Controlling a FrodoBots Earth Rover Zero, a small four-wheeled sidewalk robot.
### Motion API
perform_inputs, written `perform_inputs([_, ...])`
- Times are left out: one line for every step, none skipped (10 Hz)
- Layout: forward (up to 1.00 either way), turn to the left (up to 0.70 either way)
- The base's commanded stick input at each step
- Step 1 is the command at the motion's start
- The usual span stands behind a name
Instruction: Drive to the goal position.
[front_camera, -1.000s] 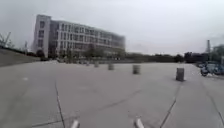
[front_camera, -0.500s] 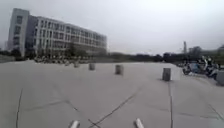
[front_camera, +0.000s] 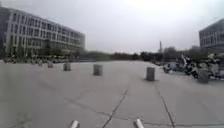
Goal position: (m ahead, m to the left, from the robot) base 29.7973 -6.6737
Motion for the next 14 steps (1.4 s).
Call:
perform_inputs([1.0, 0.0])
perform_inputs([1.0, 0.0])
perform_inputs([1.0, 0.0])
perform_inputs([1.0, 0.0])
perform_inputs([1.0, 0.0])
perform_inputs([1.0, 0.0])
perform_inputs([1.0, -0.4])
perform_inputs([1.0, -0.4])
perform_inputs([1.0, -0.4])
perform_inputs([1.0, -0.4])
perform_inputs([1.0, -0.4])
perform_inputs([1.0, -0.4])
perform_inputs([1.0, -0.4])
perform_inputs([1.0, -0.4])
